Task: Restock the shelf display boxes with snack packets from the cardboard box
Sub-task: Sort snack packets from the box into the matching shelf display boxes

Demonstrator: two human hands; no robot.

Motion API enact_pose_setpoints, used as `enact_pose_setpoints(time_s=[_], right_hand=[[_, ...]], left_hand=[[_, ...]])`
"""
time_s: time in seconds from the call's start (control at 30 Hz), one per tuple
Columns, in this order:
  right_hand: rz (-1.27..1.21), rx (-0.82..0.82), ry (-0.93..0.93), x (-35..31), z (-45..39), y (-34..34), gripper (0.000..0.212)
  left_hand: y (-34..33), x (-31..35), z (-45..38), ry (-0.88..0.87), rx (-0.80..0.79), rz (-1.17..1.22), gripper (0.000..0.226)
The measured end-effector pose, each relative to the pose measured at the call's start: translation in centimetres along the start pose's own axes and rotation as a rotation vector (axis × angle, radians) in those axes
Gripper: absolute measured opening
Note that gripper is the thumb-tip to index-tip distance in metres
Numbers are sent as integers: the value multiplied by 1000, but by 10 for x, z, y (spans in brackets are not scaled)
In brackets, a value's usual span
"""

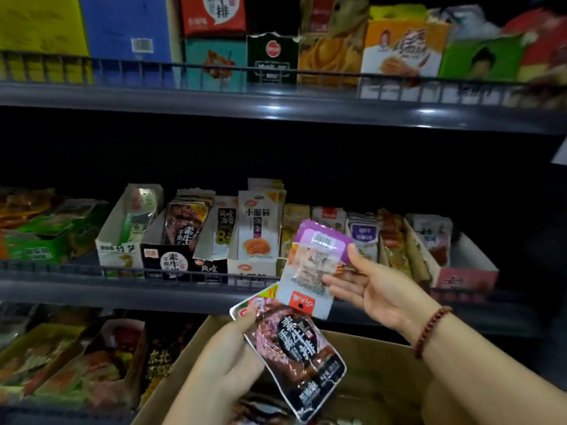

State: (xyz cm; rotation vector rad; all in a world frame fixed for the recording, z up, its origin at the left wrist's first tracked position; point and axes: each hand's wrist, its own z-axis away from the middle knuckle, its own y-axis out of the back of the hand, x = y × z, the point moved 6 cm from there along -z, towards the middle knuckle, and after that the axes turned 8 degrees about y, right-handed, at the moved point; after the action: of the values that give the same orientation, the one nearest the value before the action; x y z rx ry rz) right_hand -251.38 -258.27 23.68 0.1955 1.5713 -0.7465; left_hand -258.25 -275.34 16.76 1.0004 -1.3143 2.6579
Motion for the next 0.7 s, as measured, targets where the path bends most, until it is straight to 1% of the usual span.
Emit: enact_pose_setpoints(time_s=[0.07,0.1,0.17,0.23,0.27,0.33,0.4,0.47,0.57,0.63,0.67,0.7], right_hand=[[51,-35,98,-7,8,10,36],[137,-57,151,-10,14,15,38],[435,-85,282,-15,25,22,33],[758,-113,416,-18,36,27,18],[880,-134,447,-16,40,29,15],[1009,-191,484,-6,43,33,29],[1044,-223,497,3,44,36,41],[1036,-245,483,8,44,38,47],[930,-238,449,12,39,40,60],[788,-243,359,20,33,42,84],[743,-255,314,24,29,41,99],[726,-269,278,29,27,41,110]], left_hand=[[-2,-6,-7,40,15,30,45],[-4,-9,-10,53,6,38,47],[-11,-14,-13,67,-33,25,49],[-20,-16,-13,58,-83,-43,52],[-25,-18,-12,51,-106,-84,51],[-32,-22,-10,11,-127,-144,46],[-30,-25,-14,-45,-62,-171,40],[-27,-28,-17,-63,-9,-197,39],[-28,-30,-20,-76,-5,-228,35],[-29,-30,-20,-96,-24,-252,41],[-29,-29,-21,-110,-34,-270,44],[-29,-29,-21,-121,-44,-291,45]])
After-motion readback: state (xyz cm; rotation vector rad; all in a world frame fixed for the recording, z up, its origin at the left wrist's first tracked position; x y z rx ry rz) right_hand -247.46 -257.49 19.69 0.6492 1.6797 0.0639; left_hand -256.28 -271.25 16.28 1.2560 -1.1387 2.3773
